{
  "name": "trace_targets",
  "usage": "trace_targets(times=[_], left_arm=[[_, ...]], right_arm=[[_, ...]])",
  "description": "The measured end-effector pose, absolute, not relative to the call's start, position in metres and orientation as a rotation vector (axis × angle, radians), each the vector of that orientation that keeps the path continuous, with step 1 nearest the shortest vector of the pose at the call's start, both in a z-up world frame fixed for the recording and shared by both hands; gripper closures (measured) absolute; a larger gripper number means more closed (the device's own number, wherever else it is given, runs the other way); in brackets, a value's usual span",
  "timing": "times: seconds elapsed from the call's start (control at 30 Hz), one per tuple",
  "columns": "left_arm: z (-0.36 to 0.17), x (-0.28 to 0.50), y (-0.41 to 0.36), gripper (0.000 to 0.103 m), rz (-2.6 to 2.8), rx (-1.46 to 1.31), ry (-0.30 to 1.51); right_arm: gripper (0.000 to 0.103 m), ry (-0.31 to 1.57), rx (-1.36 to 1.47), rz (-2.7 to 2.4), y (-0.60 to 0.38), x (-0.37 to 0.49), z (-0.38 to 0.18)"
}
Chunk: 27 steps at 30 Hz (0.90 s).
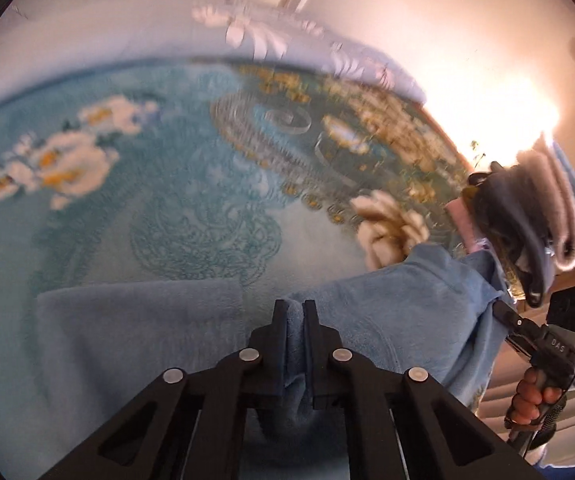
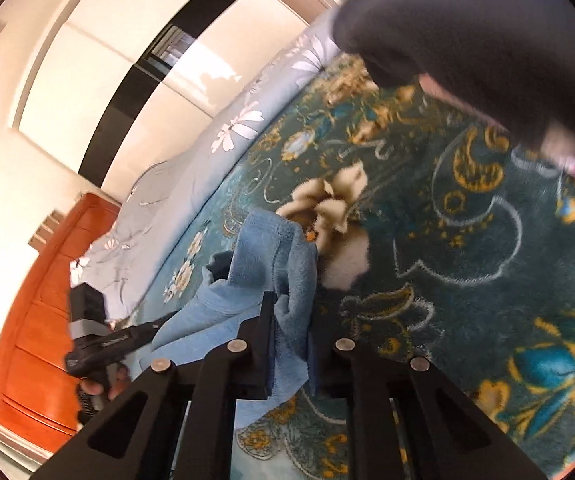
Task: Fold clothes
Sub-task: 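Lift the shirt by its shoulders with both grippers, shaking it open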
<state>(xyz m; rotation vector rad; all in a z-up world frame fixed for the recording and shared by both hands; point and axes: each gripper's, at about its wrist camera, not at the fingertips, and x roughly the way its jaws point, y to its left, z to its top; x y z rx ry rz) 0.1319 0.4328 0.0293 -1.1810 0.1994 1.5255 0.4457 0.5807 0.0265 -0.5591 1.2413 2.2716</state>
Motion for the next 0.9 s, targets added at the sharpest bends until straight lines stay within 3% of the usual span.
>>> trace_targets(times=[0.13, 0.37, 0.53, 0.9], left_arm=[[0.059, 0.130, 0.394, 0.097, 1.529, -1.130, -0.027], [0.141, 0.130, 0.317, 0.098, 1.710, -0.937, -0.212], [0.211, 0.139, 0.265, 0.098, 1.814, -0.733, -0.275], [0.335, 0.191, 0.160, 0.098, 2.081, -0.309, -0.184]], right_arm=[[0.091, 1.037, -0.557, 2.351, 0.563, 0.444, 0.062], [0.092, 0.702, -0.461, 2.525, 0.526, 0.431, 0.155], [0.092, 0.448, -0.381, 2.597, 0.490, 0.412, 0.229], [0.092, -0.042, -0.212, 2.729, 0.399, 0.417, 0.338]])
